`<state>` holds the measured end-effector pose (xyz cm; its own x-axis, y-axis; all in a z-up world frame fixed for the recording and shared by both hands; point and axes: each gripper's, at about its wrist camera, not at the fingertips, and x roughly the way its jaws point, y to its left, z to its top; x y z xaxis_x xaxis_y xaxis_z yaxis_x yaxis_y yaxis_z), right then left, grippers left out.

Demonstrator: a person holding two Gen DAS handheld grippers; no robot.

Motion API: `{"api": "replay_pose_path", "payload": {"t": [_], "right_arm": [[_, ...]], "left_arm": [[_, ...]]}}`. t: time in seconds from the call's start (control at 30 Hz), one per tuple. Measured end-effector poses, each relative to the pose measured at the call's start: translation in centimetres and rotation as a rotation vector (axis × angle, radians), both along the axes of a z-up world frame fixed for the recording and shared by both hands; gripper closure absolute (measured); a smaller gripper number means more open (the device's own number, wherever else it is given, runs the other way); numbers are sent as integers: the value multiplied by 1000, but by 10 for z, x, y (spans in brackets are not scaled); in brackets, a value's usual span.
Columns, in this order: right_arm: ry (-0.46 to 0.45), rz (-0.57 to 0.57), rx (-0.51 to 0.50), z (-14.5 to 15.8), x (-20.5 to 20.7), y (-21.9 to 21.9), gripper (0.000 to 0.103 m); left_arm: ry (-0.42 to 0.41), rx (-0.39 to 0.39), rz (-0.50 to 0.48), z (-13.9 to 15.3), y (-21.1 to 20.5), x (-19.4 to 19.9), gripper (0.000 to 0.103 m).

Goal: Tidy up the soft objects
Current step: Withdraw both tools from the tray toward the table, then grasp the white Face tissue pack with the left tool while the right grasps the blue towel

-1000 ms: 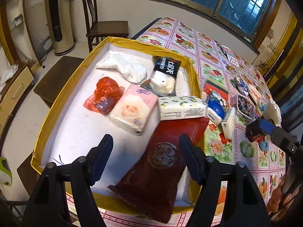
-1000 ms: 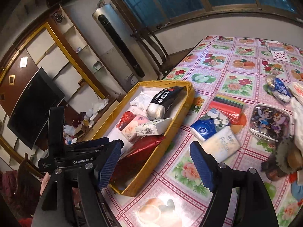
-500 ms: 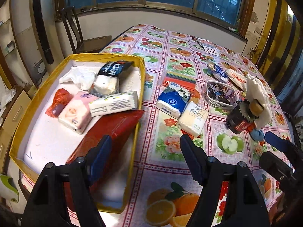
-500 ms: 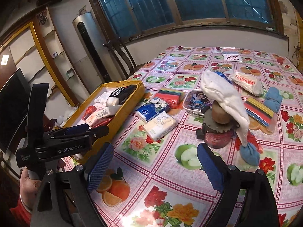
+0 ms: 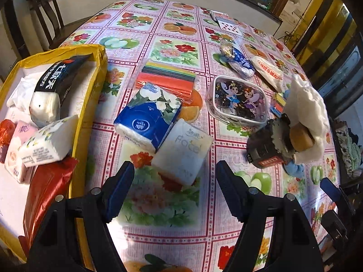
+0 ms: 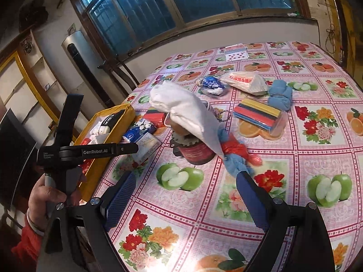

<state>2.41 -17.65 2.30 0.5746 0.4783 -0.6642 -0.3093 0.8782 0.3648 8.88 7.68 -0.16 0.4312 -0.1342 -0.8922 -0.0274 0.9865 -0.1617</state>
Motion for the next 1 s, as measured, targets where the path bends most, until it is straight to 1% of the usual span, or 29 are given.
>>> {"api": "replay_pose_path", "payload": {"t": [0.13,0.23,0.37,0.5,0.6,0.7,0.87,1.0], "right_arm": [[8,-9,2,-4,2,-8,11],[14,-13,-3,-6,7,-8,11],[24,-25,1,-8,14,-12,11],[21,-50,-1,-6,20,-21,11],[15,-86,-25,-2,29,-35,11],[15,-124,-58,1,41,-52,11],[50,-150,-103,-6,63,-77,11],[57,-186,-125,-5,76,-100,11]], "left_arm": [[33,9,-23,-8,-6,15,29],[72,-22,-61,-17,-14,23,29],[97,-54,-111,-20,-28,26,29],[104,-84,-167,-17,-41,29,29],[92,-58,-133,-16,-43,34,29],[93,-67,-95,-17,-39,38,29],[100,-57,-50,-22,-34,43,29],[106,-49,-50,-23,-36,45,29]]}}
